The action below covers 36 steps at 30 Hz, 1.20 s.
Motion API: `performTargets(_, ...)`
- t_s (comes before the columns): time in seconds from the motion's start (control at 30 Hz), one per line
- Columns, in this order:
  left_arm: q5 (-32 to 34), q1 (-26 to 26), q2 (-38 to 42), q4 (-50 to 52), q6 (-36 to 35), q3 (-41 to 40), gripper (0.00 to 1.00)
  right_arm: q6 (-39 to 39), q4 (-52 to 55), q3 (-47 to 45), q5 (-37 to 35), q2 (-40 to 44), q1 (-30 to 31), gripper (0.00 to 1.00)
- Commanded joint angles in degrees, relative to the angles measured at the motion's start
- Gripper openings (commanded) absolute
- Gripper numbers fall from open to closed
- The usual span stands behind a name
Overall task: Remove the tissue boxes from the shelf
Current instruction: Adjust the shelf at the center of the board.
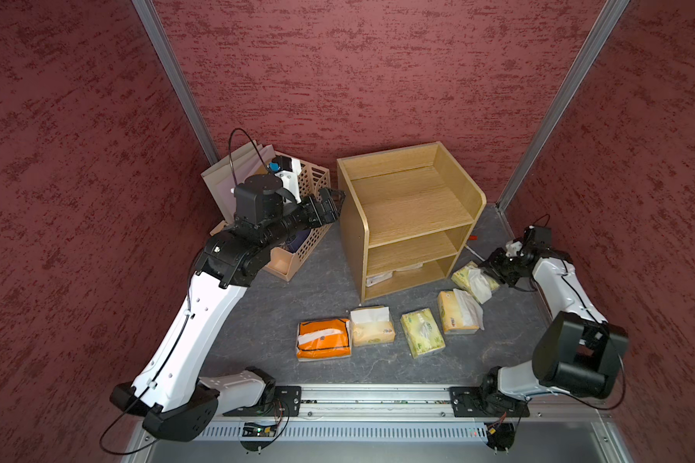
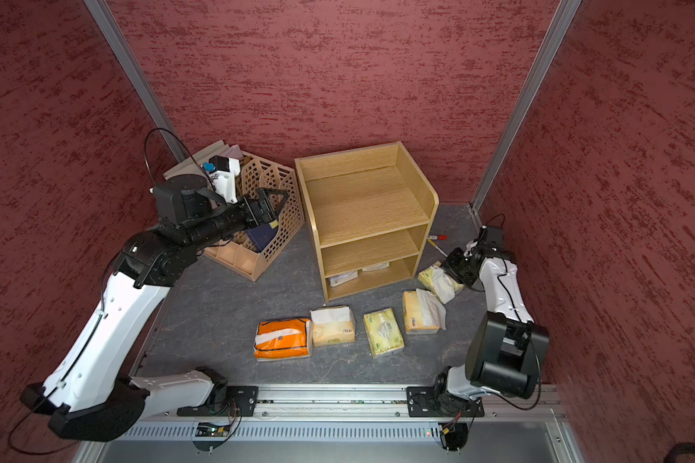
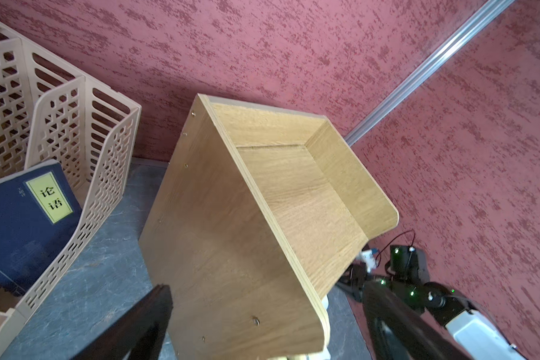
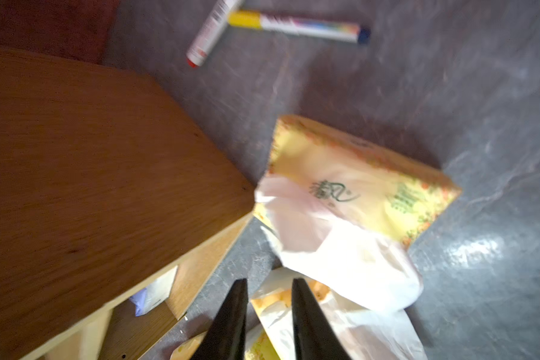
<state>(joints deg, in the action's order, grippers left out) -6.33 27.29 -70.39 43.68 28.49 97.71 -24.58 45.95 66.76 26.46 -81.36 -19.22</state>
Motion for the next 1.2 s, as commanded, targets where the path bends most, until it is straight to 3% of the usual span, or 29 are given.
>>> performTargets(0.0,-3.0,1.6,2.1,2.5,-1.8,-1.0,1.00,-2.2,2.8,2.8,2.7,4.1,0.1,0.35)
performTargets(0.17,-5.8,6.1,3.8,0.9,-0.1,-4.8,0.99,-4.6,3.6,0.4,2.4,9.2,1.0,0.54)
performTargets(0.33,-0.9,12.6,3.4,2.8,0.3,-7.2,1.00,-6.1,6.4,-1.9,-0.8,15.4,3.6,0.63)
performTargets(0.57,4.3,14.5,1.6,0.6,4.7,-10.9,1.00,-12.6,7.6,-1.9,-7.5,21.2,14.5,0.66)
performTargets(0.83,7.4,14.7,-4.1,0.7,5.8,-8.8,1.00,-21.9,4.8,-6.4,-15.1,29.1,23.1,0.67)
performTargets(0.9,10.5,14.7,-5.1,2.0,6.4,-7.9,0.96,-23.3,4.4,-7.0,-16.0,30.0,25.5,0.67)
performTargets(1.0,15.3,14.2,-5.3,3.8,7.5,-7.6,0.91,-24.9,4.1,-7.8,-17.8,30.7,29.2,0.67)
performTargets(1.17,13.6,10.3,-5.9,4.0,7.9,-8.2,0.90,-27.9,-0.7,-12.3,-18.6,30.4,35.6,0.67)
